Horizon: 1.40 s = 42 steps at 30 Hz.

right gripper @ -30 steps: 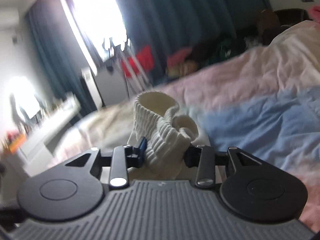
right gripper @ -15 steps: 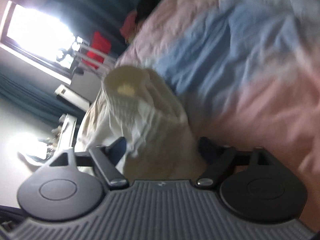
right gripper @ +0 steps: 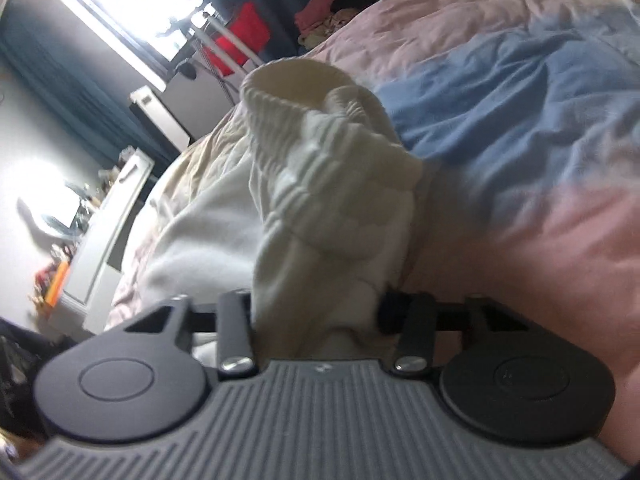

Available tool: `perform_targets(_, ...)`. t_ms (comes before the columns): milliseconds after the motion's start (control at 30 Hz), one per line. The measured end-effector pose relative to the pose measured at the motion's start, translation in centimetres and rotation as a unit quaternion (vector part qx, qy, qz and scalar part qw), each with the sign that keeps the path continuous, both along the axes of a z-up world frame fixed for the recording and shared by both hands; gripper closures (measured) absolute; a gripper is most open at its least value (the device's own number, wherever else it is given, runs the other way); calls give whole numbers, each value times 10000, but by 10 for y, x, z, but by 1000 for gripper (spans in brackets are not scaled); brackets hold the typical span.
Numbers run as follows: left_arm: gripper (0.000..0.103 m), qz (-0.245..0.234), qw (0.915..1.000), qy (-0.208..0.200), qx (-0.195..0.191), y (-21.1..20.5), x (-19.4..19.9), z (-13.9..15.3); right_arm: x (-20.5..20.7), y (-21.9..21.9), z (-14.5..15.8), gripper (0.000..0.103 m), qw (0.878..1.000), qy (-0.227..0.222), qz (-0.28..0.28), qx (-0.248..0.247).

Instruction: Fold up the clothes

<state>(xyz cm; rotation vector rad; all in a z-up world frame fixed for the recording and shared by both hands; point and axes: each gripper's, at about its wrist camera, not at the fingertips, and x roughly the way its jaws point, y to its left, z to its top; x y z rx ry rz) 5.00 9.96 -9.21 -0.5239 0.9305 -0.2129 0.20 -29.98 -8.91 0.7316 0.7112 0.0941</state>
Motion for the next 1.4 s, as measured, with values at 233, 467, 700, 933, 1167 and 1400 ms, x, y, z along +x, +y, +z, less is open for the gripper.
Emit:
perform_targets(233,13,238,9955,322,-863,15,-4,-17,-4,0,9,66,9998,-111,-109,-131)
perform_targets(467,41,284,9960,69,-839,14,-12,-9,-10,-1,9,68,9994,-311,-154,-69)
perform_targets(700,74,204,9934,-483,-1021,-5,-25,48,-14,-46,47,71,9962,-688,-374,382)
perform_targets(933,77,-381,9879,-812,-1263,-103,11,122,-11,-124,98,71,9917,-837,-794,561)
perform_targets(1167,78,-1245,9843,-1026,-719,-269,97,166,5,-212,144,71,9837,-1025,-1334,634)
perform_targets(1400,77,-1557,9782,-1218,-634,-398,193,156,73,-301,156,71,9713,-1083,-2113,148)
